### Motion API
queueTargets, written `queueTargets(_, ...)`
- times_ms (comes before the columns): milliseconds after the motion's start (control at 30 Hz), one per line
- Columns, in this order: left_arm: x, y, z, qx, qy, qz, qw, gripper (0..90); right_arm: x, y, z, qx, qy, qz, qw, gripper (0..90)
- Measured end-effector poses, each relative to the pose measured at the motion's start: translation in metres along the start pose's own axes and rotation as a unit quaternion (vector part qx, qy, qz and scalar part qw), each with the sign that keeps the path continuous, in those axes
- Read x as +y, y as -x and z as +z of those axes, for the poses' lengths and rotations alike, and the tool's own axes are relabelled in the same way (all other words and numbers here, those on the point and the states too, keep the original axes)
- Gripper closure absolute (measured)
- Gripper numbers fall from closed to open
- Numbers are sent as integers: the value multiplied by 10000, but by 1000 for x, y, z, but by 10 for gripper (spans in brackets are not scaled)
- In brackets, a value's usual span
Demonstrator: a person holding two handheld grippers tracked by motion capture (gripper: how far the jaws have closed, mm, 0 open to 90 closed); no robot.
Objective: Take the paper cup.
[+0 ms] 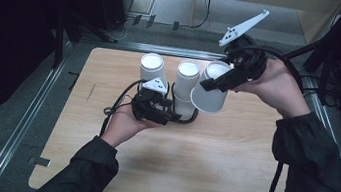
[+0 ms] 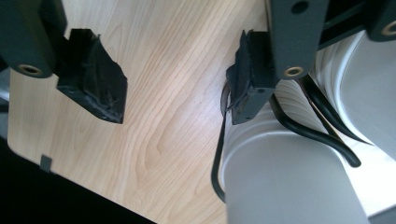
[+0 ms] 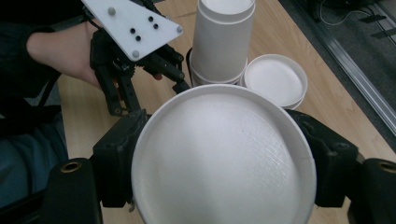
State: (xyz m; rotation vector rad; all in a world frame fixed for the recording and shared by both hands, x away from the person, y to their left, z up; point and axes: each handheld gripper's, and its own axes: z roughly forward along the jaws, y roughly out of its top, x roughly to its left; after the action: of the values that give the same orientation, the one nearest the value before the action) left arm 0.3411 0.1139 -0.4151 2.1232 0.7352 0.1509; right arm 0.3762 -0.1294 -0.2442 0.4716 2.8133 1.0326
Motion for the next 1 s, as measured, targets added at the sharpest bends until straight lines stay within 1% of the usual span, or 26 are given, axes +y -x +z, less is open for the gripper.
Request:
queueTargets(33, -2, 0, -1, -81, 15, -31, 10000, 340, -3, -2, 1, 8, 8, 6, 10000, 256)
queueTargets(100, -4, -1, -3, -161, 59, -41, 9998, 315, -11, -4, 4, 35, 34, -12, 10000, 256)
queueTargets(133, -8, -2, -5, -244, 109, -45, 9996, 299, -19, -7, 8, 67, 36, 16, 10000, 256)
queueTargets(167, -8, -2, -5, -244, 109, -45, 9996, 286, -19, -7, 8, 67, 36, 16, 10000, 256)
queueTargets(200, -11, -3, -6, -256, 160, -31, 9995, 280, -27, -9, 12, 93, 37, 30, 9999, 256)
queueTargets(233, -11, -3, -6, -256, 160, -31, 9995, 272, -27, -9, 12, 93, 37, 30, 9999, 256)
queueTargets(267, -13, -5, -7, -301, 150, -24, 9994, 264, -36, -11, 17, 128, 41, 56, 9999, 256)
queueTargets(300, -13, -5, -7, -301, 150, -24, 9994, 256, -36, -11, 17, 128, 41, 56, 9999, 256)
queueTargets(333, -16, -6, -8, -397, 126, -8, 9991, 240, -42, -13, 22, 143, 27, 63, 9999, 255)
queueTargets(367, -16, -6, -8, -397, 126, -8, 9991, 235, -42, -13, 22, 143, 27, 63, 9999, 255)
queueTargets(400, -20, -6, -7, -518, 134, -11, 9986, 224, -49, -14, 28, 170, 21, 101, 9998, 255)
queueTargets(433, -20, -6, -7, -518, 134, -11, 9986, 216, -49, -14, 28, 170, 21, 101, 9998, 255)
queueTargets(467, -23, -7, -6, -640, 102, -49, 9979, 206, -57, -15, 34, 227, 44, 112, 9997, 255)
queueTargets(500, -23, -7, -6, -640, 102, -49, 9979, 208, -57, -15, 34, 227, 44, 112, 9997, 255)
queueTargets(533, -25, -6, -4, -635, 73, -25, 9980, 206, -64, -16, 40, 260, 36, 151, 9995, 255)
queueTargets(567, -25, -6, -4, -635, 73, -25, 9980, 197, -68, -17, 43, 266, 10, 191, 9995, 255)
queueTargets(600, -27, -3, -3, -470, 63, 29, 9989, 178, -72, -17, 46, 264, 7, 213, 9994, 255)
queueTargets(633, -27, -3, -3, -470, 63, 29, 9989, 172, -72, -17, 46, 264, 7, 213, 9994, 255)
queueTargets(667, -29, -1, -2, -391, 74, 63, 9992, 173, -80, -17, 52, 280, -25, 279, 9992, 255)
queueTargets(733, -31, 0, 0, -429, 28, 92, 9990, 174, -83, -18, 54, 276, -12, 284, 9992, 255)
queueTargets(800, -33, 1, 2, -507, -10, 125, 9986, 177, -94, -21, 63, 317, -7, 319, 9990, 255)
queueTargets(833, -33, 2, 2, -535, -18, 121, 9985, 177, -94, -21, 63, 317, -7, 319, 9990, 255)
queueTargets(900, -34, 3, 4, -582, -16, 141, 9982, 178, -99, -24, 69, 322, -40, 321, 9990, 255)
queueTargets(967, -35, 4, 5, -627, -74, 146, 9979, 180, -105, -27, 74, 313, -63, 322, 9990, 255)
queueTargets(1000, -36, 4, 5, -742, -124, 148, 9971, 184, -107, -28, 77, 303, -83, 308, 9990, 255)
